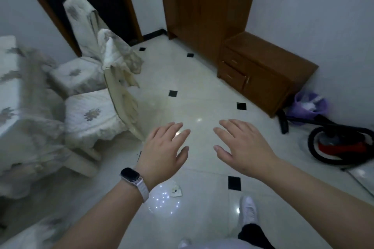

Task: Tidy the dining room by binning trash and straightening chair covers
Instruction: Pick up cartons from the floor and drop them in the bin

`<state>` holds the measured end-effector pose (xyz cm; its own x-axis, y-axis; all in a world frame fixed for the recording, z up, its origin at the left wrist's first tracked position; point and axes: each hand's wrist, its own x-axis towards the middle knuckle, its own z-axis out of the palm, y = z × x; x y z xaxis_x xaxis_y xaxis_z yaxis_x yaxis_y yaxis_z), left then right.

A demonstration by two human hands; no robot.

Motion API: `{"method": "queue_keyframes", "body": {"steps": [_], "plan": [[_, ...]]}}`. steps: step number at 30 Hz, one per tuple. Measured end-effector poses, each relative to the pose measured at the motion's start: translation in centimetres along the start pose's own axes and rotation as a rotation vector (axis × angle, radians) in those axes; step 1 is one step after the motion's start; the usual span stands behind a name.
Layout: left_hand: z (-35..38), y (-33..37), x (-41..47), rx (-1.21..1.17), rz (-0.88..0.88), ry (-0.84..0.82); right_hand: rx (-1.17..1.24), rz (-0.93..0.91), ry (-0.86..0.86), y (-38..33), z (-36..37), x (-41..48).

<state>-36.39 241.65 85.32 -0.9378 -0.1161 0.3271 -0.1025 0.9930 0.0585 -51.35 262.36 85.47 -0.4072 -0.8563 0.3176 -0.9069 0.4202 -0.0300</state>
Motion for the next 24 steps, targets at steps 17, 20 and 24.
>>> {"method": "queue_keyframes", "body": {"steps": [17, 20, 24], "plan": [[1.3, 8.0, 7.0, 0.240, -0.616, -0.156, 0.283, -0.539, 0.015, 14.1, 5.3, 12.2], [1.5, 7.7, 5.5, 0.260, -0.746, -0.185, 0.317, -0.617, -0.023, 12.5, 6.5, 13.8], [2.9, 6.3, 3.6, 0.248, -0.883, -0.183, 0.307, -0.719, -0.082, 10.8, 8.3, 16.1]]}}
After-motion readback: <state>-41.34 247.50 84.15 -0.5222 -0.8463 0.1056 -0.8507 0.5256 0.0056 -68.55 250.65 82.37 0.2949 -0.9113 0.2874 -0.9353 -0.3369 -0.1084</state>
